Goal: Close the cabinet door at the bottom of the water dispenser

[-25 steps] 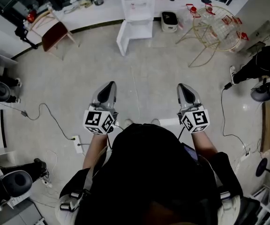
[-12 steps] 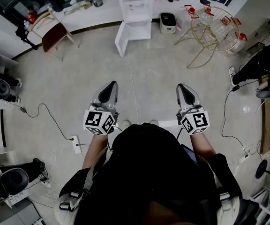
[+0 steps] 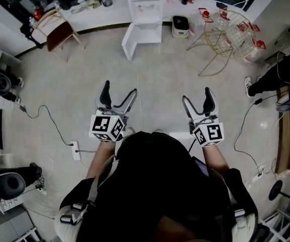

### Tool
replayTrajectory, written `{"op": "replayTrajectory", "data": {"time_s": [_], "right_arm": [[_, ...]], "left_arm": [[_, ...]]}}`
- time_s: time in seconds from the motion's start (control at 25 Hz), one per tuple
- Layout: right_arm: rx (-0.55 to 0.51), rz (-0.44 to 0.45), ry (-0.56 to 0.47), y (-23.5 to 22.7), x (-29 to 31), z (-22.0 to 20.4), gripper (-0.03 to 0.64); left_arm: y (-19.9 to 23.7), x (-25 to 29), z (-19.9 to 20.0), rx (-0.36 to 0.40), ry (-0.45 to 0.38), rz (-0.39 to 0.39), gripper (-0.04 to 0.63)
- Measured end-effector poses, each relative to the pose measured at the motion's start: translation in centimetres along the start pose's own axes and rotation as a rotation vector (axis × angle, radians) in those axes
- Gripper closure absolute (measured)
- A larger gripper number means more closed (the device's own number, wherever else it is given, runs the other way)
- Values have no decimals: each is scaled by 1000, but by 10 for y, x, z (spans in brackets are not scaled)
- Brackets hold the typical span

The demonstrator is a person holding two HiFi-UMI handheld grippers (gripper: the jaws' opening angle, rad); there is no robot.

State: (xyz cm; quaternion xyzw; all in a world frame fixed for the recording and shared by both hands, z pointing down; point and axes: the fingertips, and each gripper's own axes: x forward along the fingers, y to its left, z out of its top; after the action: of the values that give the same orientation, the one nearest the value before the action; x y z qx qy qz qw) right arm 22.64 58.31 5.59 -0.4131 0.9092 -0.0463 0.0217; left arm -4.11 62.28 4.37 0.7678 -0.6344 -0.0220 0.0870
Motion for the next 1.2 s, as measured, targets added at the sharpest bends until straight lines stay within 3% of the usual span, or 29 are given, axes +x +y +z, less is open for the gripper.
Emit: {"op": "replayTrajectory", "data": {"time_s": [0.2, 0.52, 1.2], "right_arm": [[17, 29, 7, -3, -1, -5, 212], [23, 49, 53, 2, 14, -19, 213], [-20, -17, 67, -17, 160, -12, 216]], "left_arm": [[-14, -4, -5, 11, 15, 1, 126], [1, -1, -10, 11, 33, 2, 126], [109, 125, 5, 0, 24, -75, 126]]}}
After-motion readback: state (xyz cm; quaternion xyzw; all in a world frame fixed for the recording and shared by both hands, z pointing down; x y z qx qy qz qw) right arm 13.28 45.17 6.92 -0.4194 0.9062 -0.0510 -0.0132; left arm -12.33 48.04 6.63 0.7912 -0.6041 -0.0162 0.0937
